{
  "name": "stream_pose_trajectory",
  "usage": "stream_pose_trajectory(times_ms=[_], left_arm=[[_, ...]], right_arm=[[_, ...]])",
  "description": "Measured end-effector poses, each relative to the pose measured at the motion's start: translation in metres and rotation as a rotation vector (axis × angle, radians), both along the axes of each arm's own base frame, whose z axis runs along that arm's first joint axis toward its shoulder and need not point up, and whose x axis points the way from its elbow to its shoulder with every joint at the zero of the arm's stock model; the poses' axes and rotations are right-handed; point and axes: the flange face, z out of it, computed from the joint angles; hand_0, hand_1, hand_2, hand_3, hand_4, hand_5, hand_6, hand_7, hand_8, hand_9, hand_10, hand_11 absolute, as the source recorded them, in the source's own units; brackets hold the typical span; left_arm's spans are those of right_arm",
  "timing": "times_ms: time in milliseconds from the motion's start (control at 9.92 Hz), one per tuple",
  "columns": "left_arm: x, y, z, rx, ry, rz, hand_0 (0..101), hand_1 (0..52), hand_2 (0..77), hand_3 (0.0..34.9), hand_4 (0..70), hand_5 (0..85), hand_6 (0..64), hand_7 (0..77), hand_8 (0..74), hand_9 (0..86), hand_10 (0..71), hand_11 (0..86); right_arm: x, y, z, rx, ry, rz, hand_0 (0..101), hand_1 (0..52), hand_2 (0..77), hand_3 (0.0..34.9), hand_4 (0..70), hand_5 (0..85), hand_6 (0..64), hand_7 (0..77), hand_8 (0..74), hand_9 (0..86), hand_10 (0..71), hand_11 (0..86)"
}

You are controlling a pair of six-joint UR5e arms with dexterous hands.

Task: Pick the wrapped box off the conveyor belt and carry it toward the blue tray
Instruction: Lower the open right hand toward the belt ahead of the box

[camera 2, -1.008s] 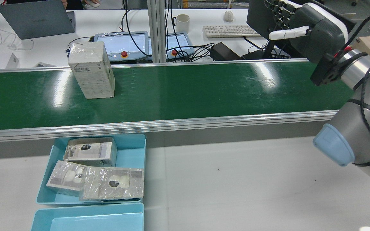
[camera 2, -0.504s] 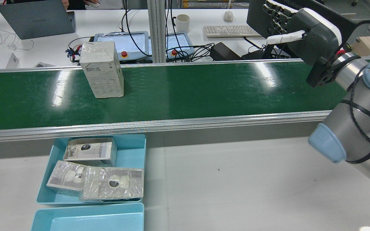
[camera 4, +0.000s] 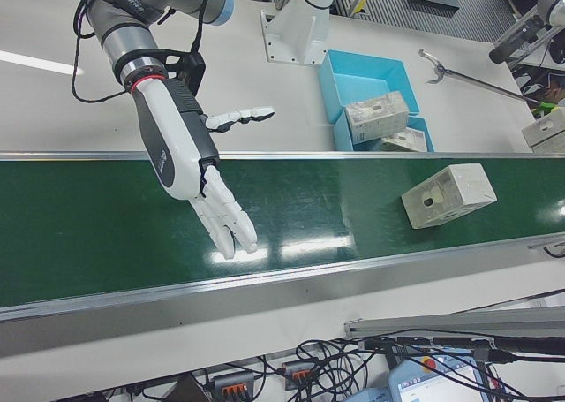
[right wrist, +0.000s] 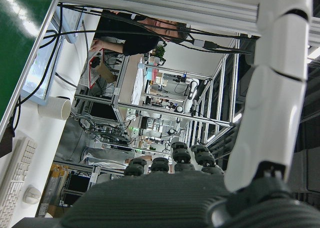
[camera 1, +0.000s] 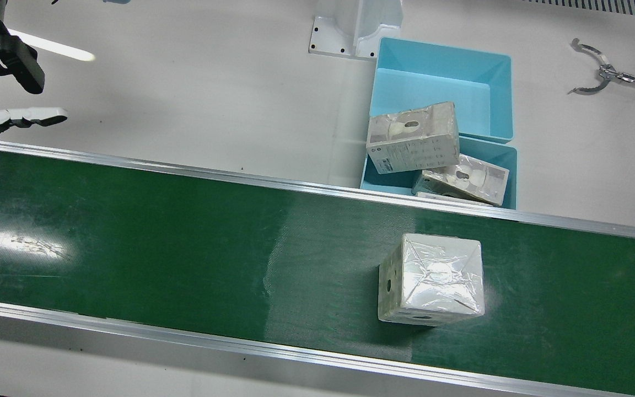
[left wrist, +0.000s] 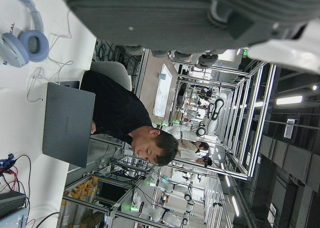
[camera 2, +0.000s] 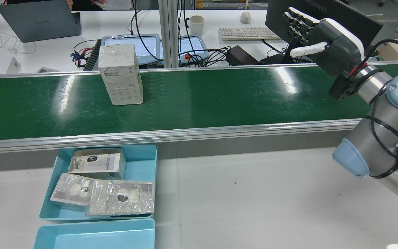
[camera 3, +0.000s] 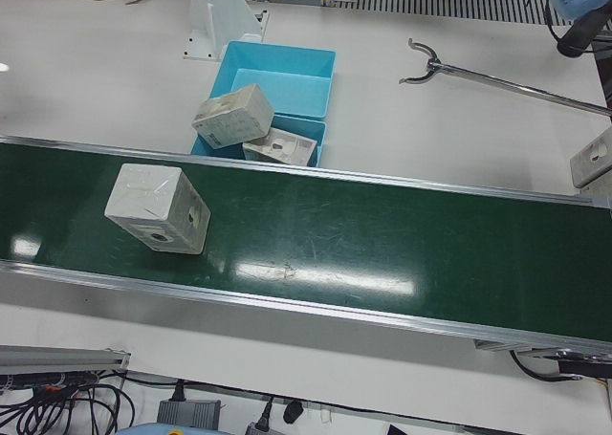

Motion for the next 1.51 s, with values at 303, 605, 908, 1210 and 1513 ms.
stream_pose_trajectory(times_ms=[303,605,908,1210,1513], left_arm=[[0.0,0.0,0.0,0.0,0.0,0.0,0,0.0,1.1,0.0,0.0,1.1,0.0,0.0,0.0,0.0,0.0,0.0],[0.0,0.0,0.0,0.0,0.0,0.0,0,0.0,1.1,0.0,0.0,1.1,0.0,0.0,0.0,0.0,0.0,0.0],[0.0,0.0,0.0,0.0,0.0,0.0,0,0.0,1.1,0.0,0.0,1.1,0.0,0.0,0.0,0.0,0.0,0.0],[0.0,0.0,0.0,0.0,0.0,0.0,0,0.0,1.1,0.0,0.0,1.1,0.0,0.0,0.0,0.0,0.0,0.0],[0.0,0.0,0.0,0.0,0.0,0.0,0,0.0,0.5,0.0,0.0,1.1,0.0,0.5,0.0,0.0,0.5,0.0]], right_arm=[[-0.011,-0.001,0.008,-0.007,0.015,-0.011,45,11.5,8.7,0.0,6.5,1.1,0.0,0.5,2.2,2.2,2.7,5.4],[-0.022,-0.003,0.014,-0.019,0.022,-0.022,45,11.5,9.8,0.0,7.6,1.1,0.0,0.5,2.2,2.2,1.6,2.7],[-0.029,-0.004,0.015,-0.023,0.025,-0.031,45,11.5,10.4,0.0,7.6,3.3,0.0,0.5,2.2,2.7,1.6,4.4],[-0.036,-0.009,0.011,-0.021,0.024,-0.037,45,11.5,10.4,0.0,8.7,3.3,0.0,0.5,1.6,3.3,1.6,3.3],[-0.04,-0.012,0.008,-0.019,0.023,-0.04,45,11.5,10.9,0.0,8.7,3.3,0.0,0.5,1.6,3.3,1.6,3.3]])
